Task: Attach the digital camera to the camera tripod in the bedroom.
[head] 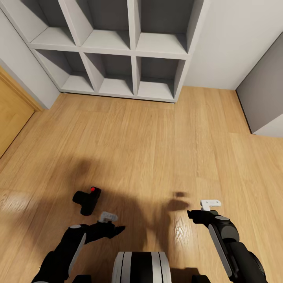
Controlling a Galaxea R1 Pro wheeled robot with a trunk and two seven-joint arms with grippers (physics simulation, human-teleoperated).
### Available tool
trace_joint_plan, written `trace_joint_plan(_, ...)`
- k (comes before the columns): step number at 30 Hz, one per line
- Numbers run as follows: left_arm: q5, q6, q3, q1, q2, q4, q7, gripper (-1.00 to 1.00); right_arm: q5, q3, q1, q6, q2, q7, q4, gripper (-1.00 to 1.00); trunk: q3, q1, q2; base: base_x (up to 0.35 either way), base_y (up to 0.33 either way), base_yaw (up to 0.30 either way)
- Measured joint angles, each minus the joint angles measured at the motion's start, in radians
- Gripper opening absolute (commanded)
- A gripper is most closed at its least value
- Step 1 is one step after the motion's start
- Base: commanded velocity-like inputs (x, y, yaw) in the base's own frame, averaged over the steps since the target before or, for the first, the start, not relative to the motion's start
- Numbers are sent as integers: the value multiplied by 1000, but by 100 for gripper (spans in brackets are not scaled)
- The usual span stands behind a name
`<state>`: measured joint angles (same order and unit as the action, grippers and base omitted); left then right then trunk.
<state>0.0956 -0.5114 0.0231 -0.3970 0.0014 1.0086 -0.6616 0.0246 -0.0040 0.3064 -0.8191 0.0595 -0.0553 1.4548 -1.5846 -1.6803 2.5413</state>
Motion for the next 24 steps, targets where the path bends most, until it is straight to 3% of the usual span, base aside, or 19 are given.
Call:
trace_joint_plan(7,2,-4,-5,0,-40,1,68,100,0,0,0,1,0,-1,-1,100,0,0,0,0,0,0)
trace_joint_plan(13,2,-16,-8,0,-107,-2,135,100,0,0,0,1,0,-1,-3,100,0,0,0,0,0,0)
trace_joint_plan(16,2,-46,-9,0,-140,-5,159,100,0,0,0,1,0,-1,-3,100,0,0,0,0,0,0)
trace_joint_plan(17,1,-75,-9,0,-155,-7,200,100,0,0,0,1,0,-1,-5,100,0,0,0,0,0,0)
trace_joint_plan(24,-1,-95,-12,0,-165,-8,253,100,0,0,0,2,0,-1,-6,100,-4,0,0,0,0,0)
